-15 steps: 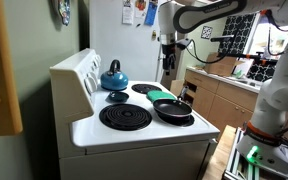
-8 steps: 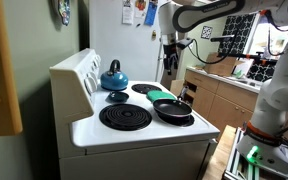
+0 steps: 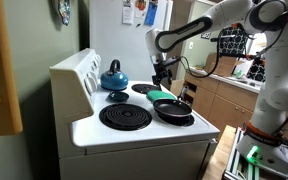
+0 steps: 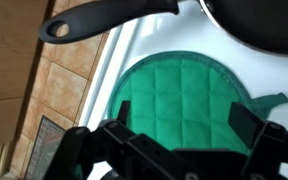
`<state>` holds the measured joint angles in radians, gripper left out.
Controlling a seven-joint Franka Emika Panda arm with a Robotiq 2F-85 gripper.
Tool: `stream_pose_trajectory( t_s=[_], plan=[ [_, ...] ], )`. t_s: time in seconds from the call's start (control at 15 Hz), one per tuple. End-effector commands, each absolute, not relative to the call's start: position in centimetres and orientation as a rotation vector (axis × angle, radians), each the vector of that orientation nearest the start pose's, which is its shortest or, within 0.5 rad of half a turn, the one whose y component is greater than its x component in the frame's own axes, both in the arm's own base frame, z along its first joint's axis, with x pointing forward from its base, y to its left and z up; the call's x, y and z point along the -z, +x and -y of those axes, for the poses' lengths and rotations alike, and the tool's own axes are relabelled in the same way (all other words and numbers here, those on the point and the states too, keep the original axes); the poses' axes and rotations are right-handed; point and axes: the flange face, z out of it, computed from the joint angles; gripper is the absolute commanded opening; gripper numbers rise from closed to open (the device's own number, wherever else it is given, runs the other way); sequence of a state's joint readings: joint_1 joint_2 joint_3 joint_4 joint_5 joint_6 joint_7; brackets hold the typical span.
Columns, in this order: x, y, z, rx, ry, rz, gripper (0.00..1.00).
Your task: Use the green mat to move the pan to the left back stove plate
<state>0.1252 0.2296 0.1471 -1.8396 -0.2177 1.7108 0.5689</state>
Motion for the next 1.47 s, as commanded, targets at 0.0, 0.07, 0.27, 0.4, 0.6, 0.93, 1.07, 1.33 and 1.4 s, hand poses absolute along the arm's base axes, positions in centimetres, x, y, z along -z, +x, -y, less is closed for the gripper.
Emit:
stream_pose_trajectory(
  t_s=[0.0,0.07,0.27,0.4,0.6,0.93,1.07,1.33,1.4],
  plan=[
    [-36.0,59.1,-15.1,-0.387,-3.345,-0.532,1.0],
    [-35.5,59.8,-15.7,-0.369,-3.337,-0.55,1.0],
    [-34.0,61.5,-17.1,-0.328,-3.357,-0.58,1.0],
    [-33.1,62.3,-17.6,-0.328,-3.371,-0.593,1.0],
    [-32.1,63.2,-17.7,-0.327,-3.385,-0.617,1.0],
    [-31.0,64.2,-17.5,-0.36,-3.398,-0.635,0.88],
    [-30.8,64.4,-17.4,-0.386,-3.405,-0.644,0.73],
    [-31.1,64.5,-17.4,-0.428,-3.414,-0.659,0.4],
    [-31.0,64.4,-17.3,-0.445,-3.418,-0.664,0.34]
  ],
)
